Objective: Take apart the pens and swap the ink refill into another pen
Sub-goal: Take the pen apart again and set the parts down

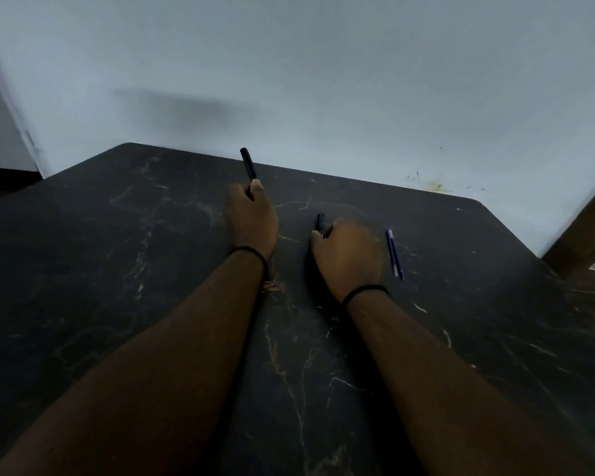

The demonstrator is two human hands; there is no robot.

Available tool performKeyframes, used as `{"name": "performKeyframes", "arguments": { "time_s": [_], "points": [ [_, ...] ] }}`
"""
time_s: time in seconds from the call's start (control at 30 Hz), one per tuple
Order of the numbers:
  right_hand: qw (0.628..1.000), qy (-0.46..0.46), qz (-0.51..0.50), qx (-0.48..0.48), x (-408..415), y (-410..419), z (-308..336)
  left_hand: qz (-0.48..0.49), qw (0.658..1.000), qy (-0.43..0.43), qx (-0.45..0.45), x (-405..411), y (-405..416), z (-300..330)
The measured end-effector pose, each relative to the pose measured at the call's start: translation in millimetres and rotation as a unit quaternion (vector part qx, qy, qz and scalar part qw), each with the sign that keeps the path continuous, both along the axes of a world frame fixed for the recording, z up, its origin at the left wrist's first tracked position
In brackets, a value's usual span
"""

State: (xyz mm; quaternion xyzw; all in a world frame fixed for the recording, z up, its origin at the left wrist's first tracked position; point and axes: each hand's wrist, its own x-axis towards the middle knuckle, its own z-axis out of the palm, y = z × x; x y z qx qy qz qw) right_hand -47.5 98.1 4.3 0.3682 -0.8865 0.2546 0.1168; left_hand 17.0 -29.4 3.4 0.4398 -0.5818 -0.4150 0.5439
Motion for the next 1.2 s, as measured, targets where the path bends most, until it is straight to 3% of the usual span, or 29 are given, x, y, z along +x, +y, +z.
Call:
{"name": "performKeyframes", "arguments": {
  "time_s": [0.1, 0.23, 0.4, 0.5, 0.63, 0.73, 0.9, 1.03, 1.2],
  "points": [
    [0.998, -0.035, -0.002, -0.046, -3, 4, 1, -0.013, 1.000, -0.006, -0.015, 0, 2, 1],
    [0.980, -0.048, 0.002, -0.195, -12, 19, 3, -0.034, 0.994, -0.045, -0.089, 0, 15, 3],
    [0.918, -0.105, 0.045, -0.379, -21, 36, 11, -0.112, 0.961, -0.095, -0.236, -5, 45, 5],
    [0.892, -0.140, 0.094, -0.419, -24, 38, 19, -0.149, 0.931, -0.133, -0.306, -9, 60, 5],
    [0.906, -0.092, 0.175, -0.374, -25, 37, 21, -0.200, 0.901, -0.147, -0.355, -12, 68, 3],
    [0.917, -0.058, 0.165, -0.359, -27, 35, 19, -0.213, 0.889, -0.157, -0.373, -14, 67, 1],
    [0.916, -0.051, 0.141, -0.373, -25, 36, 16, -0.165, 0.924, -0.103, -0.330, -10, 61, 1],
    [0.942, -0.041, 0.171, -0.285, -22, 34, 9, -0.130, 0.946, -0.037, -0.296, -4, 54, 3],
    [0.960, -0.011, 0.215, -0.180, -18, 31, 6, -0.103, 0.964, -0.050, -0.239, 2, 48, 6]
  ]
}}
